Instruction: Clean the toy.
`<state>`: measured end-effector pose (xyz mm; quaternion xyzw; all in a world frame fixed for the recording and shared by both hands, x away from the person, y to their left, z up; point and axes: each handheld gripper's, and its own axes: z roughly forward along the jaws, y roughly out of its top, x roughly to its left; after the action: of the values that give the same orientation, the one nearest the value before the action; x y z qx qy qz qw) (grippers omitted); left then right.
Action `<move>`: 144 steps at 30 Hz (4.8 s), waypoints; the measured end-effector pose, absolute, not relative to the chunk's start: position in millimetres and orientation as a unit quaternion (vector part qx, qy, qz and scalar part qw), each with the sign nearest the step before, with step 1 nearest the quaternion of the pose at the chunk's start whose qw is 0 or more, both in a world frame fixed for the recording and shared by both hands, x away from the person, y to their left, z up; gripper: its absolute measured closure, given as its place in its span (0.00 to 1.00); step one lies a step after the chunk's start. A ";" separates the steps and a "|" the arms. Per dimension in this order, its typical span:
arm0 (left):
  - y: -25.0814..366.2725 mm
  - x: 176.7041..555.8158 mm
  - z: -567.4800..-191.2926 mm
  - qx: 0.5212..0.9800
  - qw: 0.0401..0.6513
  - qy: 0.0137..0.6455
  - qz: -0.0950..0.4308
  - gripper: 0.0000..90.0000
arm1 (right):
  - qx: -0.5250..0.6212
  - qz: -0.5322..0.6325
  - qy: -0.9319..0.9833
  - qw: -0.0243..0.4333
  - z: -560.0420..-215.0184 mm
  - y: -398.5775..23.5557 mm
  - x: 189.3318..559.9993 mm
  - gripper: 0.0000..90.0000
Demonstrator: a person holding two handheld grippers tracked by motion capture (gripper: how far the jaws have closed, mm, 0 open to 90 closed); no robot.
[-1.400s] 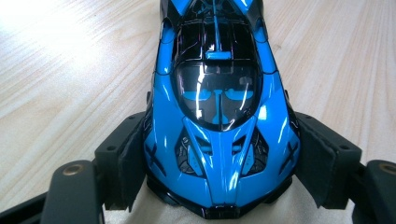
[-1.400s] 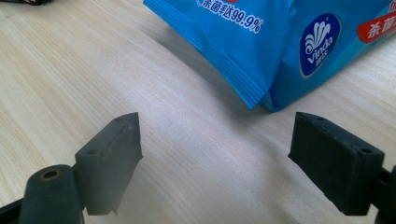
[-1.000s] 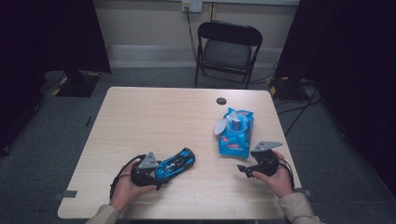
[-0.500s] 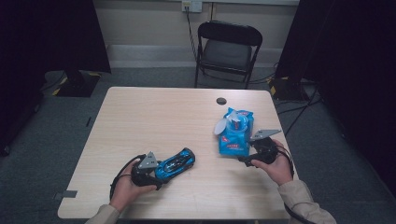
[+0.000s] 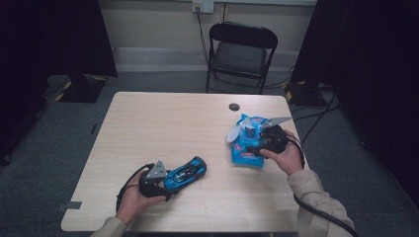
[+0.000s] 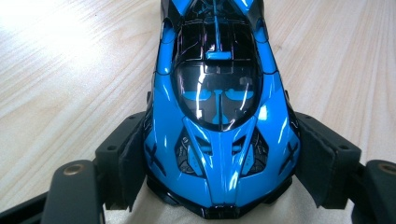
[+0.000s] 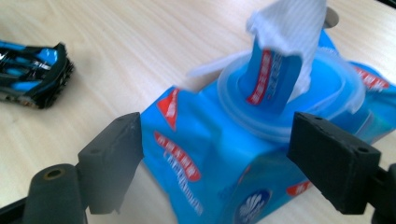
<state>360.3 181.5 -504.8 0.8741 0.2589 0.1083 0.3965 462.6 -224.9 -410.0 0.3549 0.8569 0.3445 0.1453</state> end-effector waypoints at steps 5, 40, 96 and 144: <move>181.5 360.2 -504.8 0.874 0.396 0.259 0.108 0.28 | 0.361 0.346 0.854 0.143 -404.7 -220.0 476.9 0.20; 181.5 360.6 -504.8 0.874 0.397 0.258 0.107 0.28 | 0.406 0.326 0.838 0.162 -411.6 -189.0 536.6 0.85; 181.2 360.4 -504.9 0.873 0.399 0.260 0.107 0.28 | 0.427 0.374 0.810 0.150 -350.5 -210.2 523.5 1.00; 181.2 360.2 -504.8 0.872 0.400 0.262 0.107 0.28 | 0.409 0.428 0.791 0.154 -297.7 -195.8 516.7 1.00</move>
<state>360.2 181.2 -504.8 0.8719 0.2619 0.1066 0.3999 516.7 -195.8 -297.7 0.4087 0.7912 0.4282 0.1538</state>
